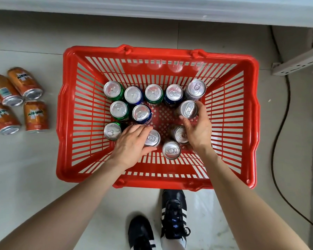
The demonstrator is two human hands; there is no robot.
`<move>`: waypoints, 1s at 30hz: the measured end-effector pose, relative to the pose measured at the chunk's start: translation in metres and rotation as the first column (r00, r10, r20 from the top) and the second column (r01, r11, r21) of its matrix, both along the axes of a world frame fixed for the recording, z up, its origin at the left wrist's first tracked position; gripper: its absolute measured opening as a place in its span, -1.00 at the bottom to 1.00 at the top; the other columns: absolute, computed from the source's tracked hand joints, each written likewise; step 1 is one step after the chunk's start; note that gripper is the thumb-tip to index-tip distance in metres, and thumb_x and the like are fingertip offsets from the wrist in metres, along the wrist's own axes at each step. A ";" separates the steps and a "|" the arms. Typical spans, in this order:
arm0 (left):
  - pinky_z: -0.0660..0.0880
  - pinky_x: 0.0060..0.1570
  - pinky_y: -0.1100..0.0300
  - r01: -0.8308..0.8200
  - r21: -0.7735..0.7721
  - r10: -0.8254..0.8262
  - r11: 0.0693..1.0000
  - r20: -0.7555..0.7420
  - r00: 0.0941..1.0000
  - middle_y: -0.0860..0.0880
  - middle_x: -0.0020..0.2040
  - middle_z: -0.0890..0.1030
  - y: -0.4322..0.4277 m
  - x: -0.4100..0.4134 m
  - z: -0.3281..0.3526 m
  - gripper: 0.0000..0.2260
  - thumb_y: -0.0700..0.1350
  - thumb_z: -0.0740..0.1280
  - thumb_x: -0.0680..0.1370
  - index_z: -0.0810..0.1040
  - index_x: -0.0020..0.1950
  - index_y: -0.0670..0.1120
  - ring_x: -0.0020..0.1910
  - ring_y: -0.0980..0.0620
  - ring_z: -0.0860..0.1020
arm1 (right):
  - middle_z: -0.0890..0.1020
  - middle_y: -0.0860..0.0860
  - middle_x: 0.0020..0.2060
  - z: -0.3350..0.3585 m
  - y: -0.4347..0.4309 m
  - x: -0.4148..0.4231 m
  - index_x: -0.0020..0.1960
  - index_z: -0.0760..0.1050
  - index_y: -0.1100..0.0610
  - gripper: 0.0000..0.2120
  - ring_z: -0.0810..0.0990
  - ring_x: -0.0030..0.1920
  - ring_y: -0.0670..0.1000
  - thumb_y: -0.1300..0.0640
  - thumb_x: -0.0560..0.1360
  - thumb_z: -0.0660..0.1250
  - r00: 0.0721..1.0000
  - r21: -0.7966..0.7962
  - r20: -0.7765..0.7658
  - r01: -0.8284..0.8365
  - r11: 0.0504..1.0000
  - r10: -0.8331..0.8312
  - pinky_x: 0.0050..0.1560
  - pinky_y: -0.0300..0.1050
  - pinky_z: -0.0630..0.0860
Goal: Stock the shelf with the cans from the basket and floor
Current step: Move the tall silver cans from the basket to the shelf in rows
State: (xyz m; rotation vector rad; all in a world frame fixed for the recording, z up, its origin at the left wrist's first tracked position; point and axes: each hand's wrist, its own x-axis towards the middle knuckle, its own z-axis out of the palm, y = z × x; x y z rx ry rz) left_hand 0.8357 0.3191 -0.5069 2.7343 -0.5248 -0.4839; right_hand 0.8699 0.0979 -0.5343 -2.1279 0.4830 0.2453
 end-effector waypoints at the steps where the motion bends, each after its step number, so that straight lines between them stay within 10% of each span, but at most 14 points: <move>1: 0.39 0.29 0.02 -0.002 -0.011 0.002 1.000 0.001 1.000 -0.10 0.21 0.57 -0.001 0.000 0.001 -0.42 0.16 0.38 0.45 0.44 0.35 -0.16 0.26 -0.06 0.48 | 0.52 -0.02 0.34 0.001 0.000 0.000 0.46 0.26 0.03 -0.38 0.50 0.34 -0.02 0.05 0.49 0.44 1.000 0.013 0.005 0.010 1.000 -0.010 0.35 0.06 0.45; 11: 0.50 0.18 0.00 -0.100 -0.113 0.095 0.989 -0.043 0.995 -0.12 0.23 0.54 -0.006 0.004 0.042 -0.45 0.07 0.39 0.48 0.40 0.36 -0.19 0.18 -0.11 0.53 | 0.54 0.03 0.29 0.048 -0.003 -0.003 0.43 0.31 0.15 -0.41 0.51 0.29 -0.03 0.04 0.49 0.44 0.993 0.009 0.119 -0.005 1.000 0.004 0.32 -0.10 0.45; 17: 0.52 0.09 0.03 -0.150 -0.148 0.151 0.978 -0.001 0.989 -0.13 0.26 0.52 -0.004 0.011 0.111 -0.45 0.07 0.35 0.49 0.37 0.38 -0.19 0.14 -0.12 0.57 | 0.56 0.01 0.24 0.117 -0.002 -0.007 0.40 0.32 0.15 -0.45 0.46 0.15 -0.24 0.08 0.50 0.44 0.984 -0.015 0.165 -0.071 0.997 0.072 0.11 -0.56 0.33; 24: 0.48 0.17 0.05 -0.173 -0.169 0.179 0.970 0.026 0.983 -0.17 0.26 0.51 -0.002 0.009 0.199 -0.43 0.02 0.42 0.47 0.37 0.37 -0.24 0.20 -0.15 0.54 | 0.57 -0.02 0.26 0.214 0.001 -0.018 0.39 0.34 0.13 -0.47 0.53 0.22 -0.08 0.06 0.50 0.44 0.969 -0.004 0.224 -0.108 0.994 0.106 0.21 -0.28 0.44; 30: 0.43 0.25 0.05 -0.138 -0.194 0.149 0.971 0.045 0.988 -0.18 0.27 0.50 -0.001 0.004 0.291 -0.45 -0.02 0.41 0.48 0.37 0.38 -0.25 0.23 -0.14 0.51 | 0.58 -0.09 0.18 0.306 -0.006 -0.027 0.35 0.37 0.10 -0.49 0.51 0.14 -0.18 0.03 0.48 0.46 0.961 -0.016 0.264 -0.082 0.996 0.083 0.12 -0.53 0.30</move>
